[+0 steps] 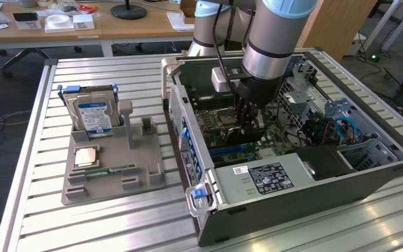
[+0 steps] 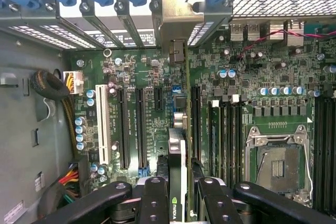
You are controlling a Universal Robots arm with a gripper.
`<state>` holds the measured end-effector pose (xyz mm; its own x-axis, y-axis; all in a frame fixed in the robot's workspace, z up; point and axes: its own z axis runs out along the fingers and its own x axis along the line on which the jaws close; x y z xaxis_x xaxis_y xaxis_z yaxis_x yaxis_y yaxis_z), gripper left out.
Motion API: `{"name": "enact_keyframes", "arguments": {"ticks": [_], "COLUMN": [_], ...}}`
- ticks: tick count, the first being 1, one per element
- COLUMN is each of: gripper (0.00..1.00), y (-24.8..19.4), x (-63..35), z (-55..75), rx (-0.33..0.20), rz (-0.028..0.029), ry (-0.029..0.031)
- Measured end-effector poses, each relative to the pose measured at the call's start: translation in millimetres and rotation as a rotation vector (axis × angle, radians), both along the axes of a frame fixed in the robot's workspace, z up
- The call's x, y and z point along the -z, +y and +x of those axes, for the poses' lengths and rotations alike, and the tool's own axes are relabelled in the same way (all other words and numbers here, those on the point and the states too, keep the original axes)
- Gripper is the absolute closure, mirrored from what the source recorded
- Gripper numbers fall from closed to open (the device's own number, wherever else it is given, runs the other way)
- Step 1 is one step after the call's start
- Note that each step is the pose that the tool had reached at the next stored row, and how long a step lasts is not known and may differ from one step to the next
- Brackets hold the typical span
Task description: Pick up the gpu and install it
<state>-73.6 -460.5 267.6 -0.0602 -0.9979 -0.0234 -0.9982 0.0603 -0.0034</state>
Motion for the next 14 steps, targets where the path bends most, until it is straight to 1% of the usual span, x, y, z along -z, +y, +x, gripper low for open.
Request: {"name": "enact_keyframes", "arguments": {"ticks": [3, 7, 14], "gripper": [0.73, 0.73, 0.73], "y": [0.0, 0.0, 0.0], "x": [0.3, 3.2, 3.7], "z": [-1.4, -2.1, -4.2], "rx": [0.000, 0.000, 0.000], "rz": [0.0000, -0.0001, 0.0001], "ry": [0.0000, 0.0000, 0.0000]}}
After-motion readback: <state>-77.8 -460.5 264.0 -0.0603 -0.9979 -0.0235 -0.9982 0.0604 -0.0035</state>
